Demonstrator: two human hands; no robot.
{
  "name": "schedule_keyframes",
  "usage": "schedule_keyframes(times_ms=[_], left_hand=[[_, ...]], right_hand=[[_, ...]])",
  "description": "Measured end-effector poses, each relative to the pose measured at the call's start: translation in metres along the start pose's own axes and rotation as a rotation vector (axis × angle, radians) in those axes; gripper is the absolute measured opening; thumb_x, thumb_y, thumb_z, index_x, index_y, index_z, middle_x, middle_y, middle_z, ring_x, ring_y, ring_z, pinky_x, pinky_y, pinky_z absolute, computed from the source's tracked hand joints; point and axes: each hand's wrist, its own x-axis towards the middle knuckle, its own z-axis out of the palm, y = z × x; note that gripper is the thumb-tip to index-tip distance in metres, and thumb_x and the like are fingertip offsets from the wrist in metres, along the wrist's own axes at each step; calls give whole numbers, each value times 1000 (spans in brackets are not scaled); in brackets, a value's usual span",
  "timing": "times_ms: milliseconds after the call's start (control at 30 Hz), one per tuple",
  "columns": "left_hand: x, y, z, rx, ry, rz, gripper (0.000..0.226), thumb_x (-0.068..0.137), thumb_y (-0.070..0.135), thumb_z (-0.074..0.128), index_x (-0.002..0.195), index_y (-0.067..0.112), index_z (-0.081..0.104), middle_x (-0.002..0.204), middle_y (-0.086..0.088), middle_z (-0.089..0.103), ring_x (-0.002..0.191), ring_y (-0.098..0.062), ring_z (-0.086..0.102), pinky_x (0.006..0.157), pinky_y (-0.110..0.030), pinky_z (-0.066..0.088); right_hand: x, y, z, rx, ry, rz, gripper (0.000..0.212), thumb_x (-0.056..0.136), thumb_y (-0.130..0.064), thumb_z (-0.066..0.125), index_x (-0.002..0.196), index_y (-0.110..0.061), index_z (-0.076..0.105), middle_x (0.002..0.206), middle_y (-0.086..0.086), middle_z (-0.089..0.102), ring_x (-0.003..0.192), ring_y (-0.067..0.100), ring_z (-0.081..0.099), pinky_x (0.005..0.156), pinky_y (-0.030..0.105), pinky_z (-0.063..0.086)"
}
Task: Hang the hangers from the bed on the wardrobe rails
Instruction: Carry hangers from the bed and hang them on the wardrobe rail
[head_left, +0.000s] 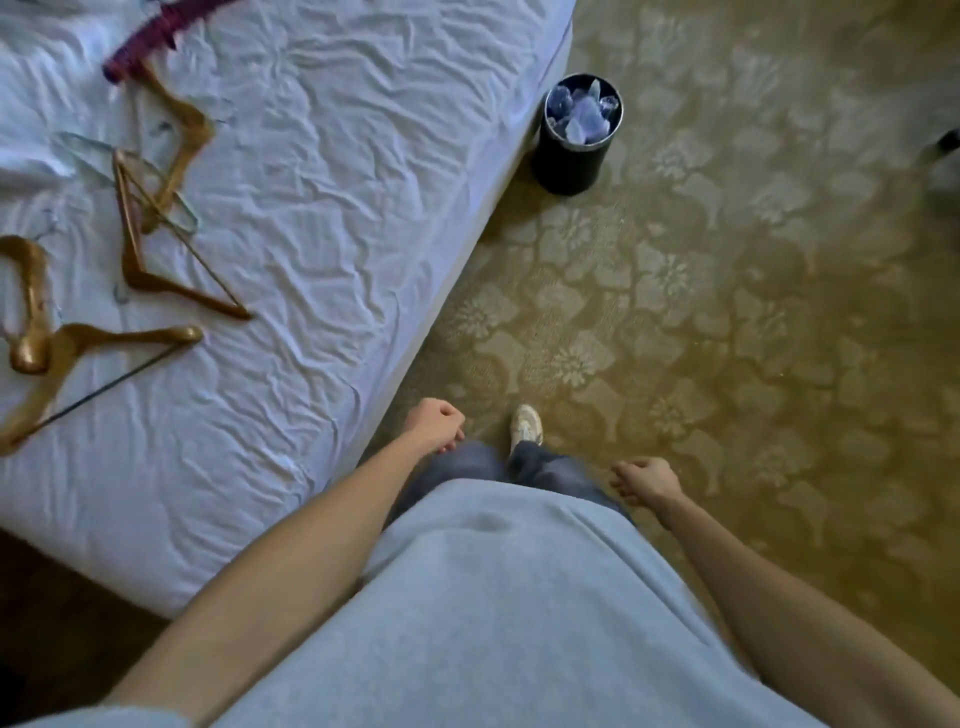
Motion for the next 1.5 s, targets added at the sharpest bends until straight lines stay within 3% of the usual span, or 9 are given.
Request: schedule_keyframes(times_ms=[233,367,500,700,867,1033,1200,1300,1500], left_hand=[[40,37,-55,-66,52,-148,21,98,12,53,84,9,70,78,-8,72,64,-19,64,60,-29,52],[78,51,-85,-128,79,-217,19,99,12,55,100,4,72,75,-7,69,56,-14,61,49,-20,46],[125,80,-121,-161,95,-252,23,95,11,56,78,8,72,60,0,63,49,-11,55,38,-11,39],[190,169,-192,-335,120,-277,32,93,20,61,64,12,70,53,-1,65,41,-12,57,45,-16,46],[233,271,-258,-516,152,-163,24,92,17,54,84,4,73,71,-9,73,55,-18,62,57,-26,53],[270,332,-317,-645,172,-81,18,97,17,53,95,11,69,80,-4,73,61,-12,64,54,-23,50],[305,347,-348,-837,218,-216,19,94,18,54,94,10,72,76,-2,73,59,-13,64,54,-25,52],[324,346,-368,-987,274,-309,18,94,17,57,95,8,72,76,-5,74,54,-13,62,47,-22,47],[368,333,-440,-1199,479,-406,16,93,11,55,90,7,70,68,-6,69,42,-12,56,43,-21,43]], right_hand=[[44,-230,-32,-79,-81,-324,22,94,-19,55,100,-9,74,87,7,76,74,18,69,70,33,59],[70,-339,-33,-179,-140,-396,22,90,-18,56,92,-9,76,88,8,77,77,21,70,75,36,61],[104,-432,-35,-312,-156,-420,18,89,-17,57,91,-11,74,88,9,76,76,20,69,69,33,59],[146,-528,-71,-528,-112,-379,19,90,-18,58,88,-13,76,82,6,76,67,17,65,60,27,56],[183,-589,-118,-626,-63,-296,21,88,-15,60,77,-6,76,75,11,76,61,21,64,69,38,61],[210,-661,-133,-739,-83,-292,19,90,-15,62,78,-6,74,73,10,74,60,21,63,60,32,55],[236,-752,-97,-941,-184,-425,23,84,-12,61,62,-9,67,66,15,72,56,18,60,57,36,52],[237,-819,-55,-993,-264,-524,20,86,-12,61,68,-14,68,59,-1,67,53,14,58,57,36,53],[196,-959,68,-944,-415,-820,21,86,-13,64,82,-32,70,72,-6,75,72,15,72,73,35,59]])
